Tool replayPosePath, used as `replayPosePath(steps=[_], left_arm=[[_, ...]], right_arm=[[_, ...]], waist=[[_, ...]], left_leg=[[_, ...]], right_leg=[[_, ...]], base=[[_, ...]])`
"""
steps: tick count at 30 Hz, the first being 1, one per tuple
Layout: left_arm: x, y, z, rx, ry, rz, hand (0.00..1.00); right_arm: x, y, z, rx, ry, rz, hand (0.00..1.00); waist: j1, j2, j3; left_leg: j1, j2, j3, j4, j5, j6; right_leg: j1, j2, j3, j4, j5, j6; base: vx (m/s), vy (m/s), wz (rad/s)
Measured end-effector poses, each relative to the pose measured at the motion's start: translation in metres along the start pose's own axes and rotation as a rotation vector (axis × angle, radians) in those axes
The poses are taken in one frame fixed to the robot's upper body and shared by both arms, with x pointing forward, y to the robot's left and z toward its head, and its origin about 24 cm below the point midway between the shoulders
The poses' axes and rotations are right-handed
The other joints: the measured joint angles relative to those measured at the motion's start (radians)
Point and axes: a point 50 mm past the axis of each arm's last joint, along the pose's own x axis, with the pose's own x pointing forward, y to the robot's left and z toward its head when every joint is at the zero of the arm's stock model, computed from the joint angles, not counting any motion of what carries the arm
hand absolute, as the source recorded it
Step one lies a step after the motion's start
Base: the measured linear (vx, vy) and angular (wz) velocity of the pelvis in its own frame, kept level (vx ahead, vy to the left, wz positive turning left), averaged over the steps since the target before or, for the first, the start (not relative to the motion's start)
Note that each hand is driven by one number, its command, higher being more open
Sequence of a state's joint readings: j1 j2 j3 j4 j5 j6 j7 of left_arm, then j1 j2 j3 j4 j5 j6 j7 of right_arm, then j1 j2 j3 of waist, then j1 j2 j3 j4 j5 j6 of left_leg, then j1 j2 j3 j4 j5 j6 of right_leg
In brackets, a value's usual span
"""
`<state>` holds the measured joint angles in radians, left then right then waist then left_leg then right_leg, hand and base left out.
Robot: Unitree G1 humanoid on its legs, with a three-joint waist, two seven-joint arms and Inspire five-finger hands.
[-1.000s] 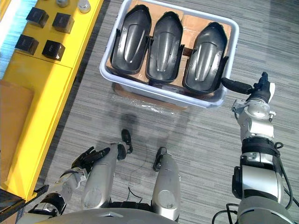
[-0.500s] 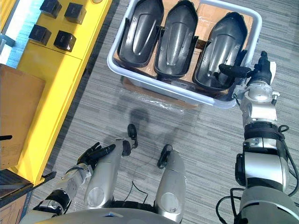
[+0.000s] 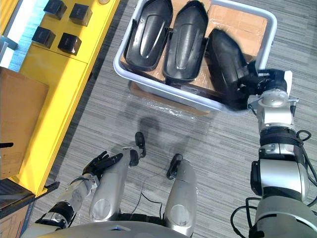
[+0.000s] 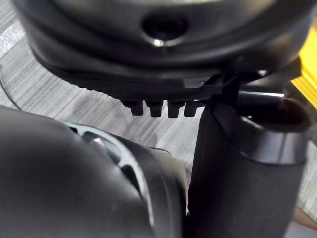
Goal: Walk over and take three plastic housings, then place them on the shelf
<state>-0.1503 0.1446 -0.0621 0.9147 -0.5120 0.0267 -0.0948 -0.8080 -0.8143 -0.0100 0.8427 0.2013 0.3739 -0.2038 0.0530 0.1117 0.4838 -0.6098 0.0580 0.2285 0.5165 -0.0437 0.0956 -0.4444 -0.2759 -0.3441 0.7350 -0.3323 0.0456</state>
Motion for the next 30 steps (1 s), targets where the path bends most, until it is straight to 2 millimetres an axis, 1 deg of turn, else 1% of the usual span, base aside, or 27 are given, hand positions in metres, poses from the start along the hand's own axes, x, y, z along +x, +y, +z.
replayPosePath(steps=[4,8,11,12,15,18,20,22,23,25,26,27,28,29,30], left_arm=[[0.0,-0.001,-0.002,-0.006,0.007,-0.009,1.0],[-0.001,-0.001,-0.004,-0.052,0.024,-0.023,1.0],[-0.001,-0.002,-0.005,-0.061,0.036,-0.026,1.0],[-0.001,-0.001,-0.006,-0.062,0.039,-0.025,1.0],[-0.004,0.002,-0.011,-0.075,0.039,-0.015,1.0],[-0.007,0.007,-0.015,-0.077,0.029,0.005,1.0],[-0.009,0.009,-0.017,-0.075,0.012,0.019,1.0],[-0.013,0.012,-0.017,-0.083,-0.03,0.055,1.0],[-0.014,0.013,-0.015,-0.088,-0.045,0.068,1.0],[-0.021,0.014,-0.006,-0.101,-0.132,0.123,1.0],[-0.023,0.015,-0.002,-0.11,-0.162,0.145,1.0],[-0.028,0.018,0.01,-0.136,-0.241,0.184,1.0],[-0.035,0.022,0.023,-0.167,-0.324,0.221,1.0],[-0.04,0.023,0.029,-0.185,-0.368,0.241,1.0],[-0.048,0.022,0.047,-0.218,-0.467,0.258,1.0]], right_arm=[[-0.001,0.01,-0.008,0.058,0.056,0.008,0.0],[-0.001,0.013,-0.018,0.127,0.103,-0.014,0.0],[-0.001,0.01,-0.03,0.17,0.146,-0.058,0.0],[-0.001,0.006,-0.037,0.173,0.155,-0.086,0.0],[-0.002,0.001,-0.043,0.18,0.16,-0.152,0.0],[-0.002,-0.005,-0.04,0.171,0.113,-0.234,0.0],[-0.004,-0.01,-0.034,0.155,0.063,-0.283,0.0],[-0.011,-0.015,-0.018,0.171,-0.06,-0.349,0.0],[-0.014,-0.016,-0.014,0.179,-0.098,-0.366,0.0],[-0.03,-0.023,-0.006,0.165,-0.243,-0.441,0.0],[-0.034,-0.023,-0.006,0.162,-0.272,-0.458,0.0],[-0.044,-0.02,-0.008,0.165,-0.32,-0.487,0.0],[-0.054,-0.017,-0.015,0.167,-0.354,-0.507,0.0],[-0.059,-0.015,-0.019,0.164,-0.366,-0.514,0.0],[-0.068,-0.01,-0.028,0.156,-0.382,-0.533,0.0]], waist=[[0.002,-0.006,-0.004],[0.004,-0.007,-0.003],[0.019,-0.009,-0.003],[0.026,-0.01,-0.003],[0.026,-0.012,-0.003],[0.023,-0.016,-0.003],[0.018,-0.02,-0.003],[0.0,-0.03,-0.001],[-0.003,-0.035,0.001],[-0.005,-0.048,0.0],[-0.006,-0.055,-0.007],[-0.009,-0.073,-0.026],[-0.015,-0.092,-0.052],[-0.019,-0.099,-0.068],[-0.031,-0.11,-0.092]], left_leg=[[0.03,0.0,0.001,-0.017,0.001,-0.007],[0.036,0.003,0.002,-0.017,0.001,-0.006],[0.065,0.003,0.007,-0.024,0.0,-0.005],[0.078,0.003,0.009,-0.033,0.0,-0.005],[0.099,0.003,0.013,-0.043,0.0,-0.005],[0.134,0.001,0.026,-0.069,0.003,-0.006],[0.158,-0.002,0.028,-0.088,0.006,-0.008],[0.196,-0.008,0.025,-0.125,0.02,-0.007],[0.211,-0.011,0.025,-0.139,0.024,-0.009],[0.272,-0.016,0.026,-0.192,0.04,-0.013],[0.284,-0.017,0.026,-0.205,0.044,-0.016],[0.304,-0.021,0.024,-0.238,0.052,-0.024],[0.32,-0.027,0.016,-0.274,0.064,-0.031],[0.324,-0.029,0.008,-0.287,0.066,-0.033],[0.336,-0.031,-0.003,-0.305,0.068,-0.035]], right_leg=[[0.032,0.0,-0.009,-0.014,0.0,0.0],[0.051,0.0,-0.023,-0.022,0.001,0.001],[0.084,-0.001,-0.03,-0.033,0.001,0.001],[0.099,-0.001,-0.035,-0.041,0.001,0.002],[0.124,0.0,-0.044,-0.056,0.003,0.005],[0.154,0.001,-0.043,-0.08,0.008,0.012],[0.175,0.004,-0.042,-0.1,0.012,0.016],[0.215,0.017,-0.043,-0.144,0.025,0.02],[0.228,0.019,-0.044,-0.157,0.028,0.021],[0.293,0.033,-0.052,-0.221,0.045,0.025],[0.305,0.036,-0.056,-0.238,0.049,0.024],[0.325,0.043,-0.064,-0.27,0.056,0.023],[0.344,0.053,-0.072,-0.306,0.064,0.026],[0.356,0.056,-0.087,-0.327,0.069,0.026],[0.387,0.07,-0.104,-0.369,0.085,0.028]], base=[[0.0,-0.005,0.04],[0.0,0.004,0.1],[0.02,0.011,0.05],[0.01,-0.008,0.1],[0.01,-0.004,0.06],[0.01,0.001,-0.01],[0.04,-0.003,-0.03],[0.06,-0.021,0.02],[0.08,-0.031,0.0],[0.1,-0.039,-0.02],[0.1,-0.044,-0.01],[0.12,-0.044,0.06],[0.13,-0.047,0.15],[0.2,-0.043,0.27],[0.21,-0.027,0.21]])
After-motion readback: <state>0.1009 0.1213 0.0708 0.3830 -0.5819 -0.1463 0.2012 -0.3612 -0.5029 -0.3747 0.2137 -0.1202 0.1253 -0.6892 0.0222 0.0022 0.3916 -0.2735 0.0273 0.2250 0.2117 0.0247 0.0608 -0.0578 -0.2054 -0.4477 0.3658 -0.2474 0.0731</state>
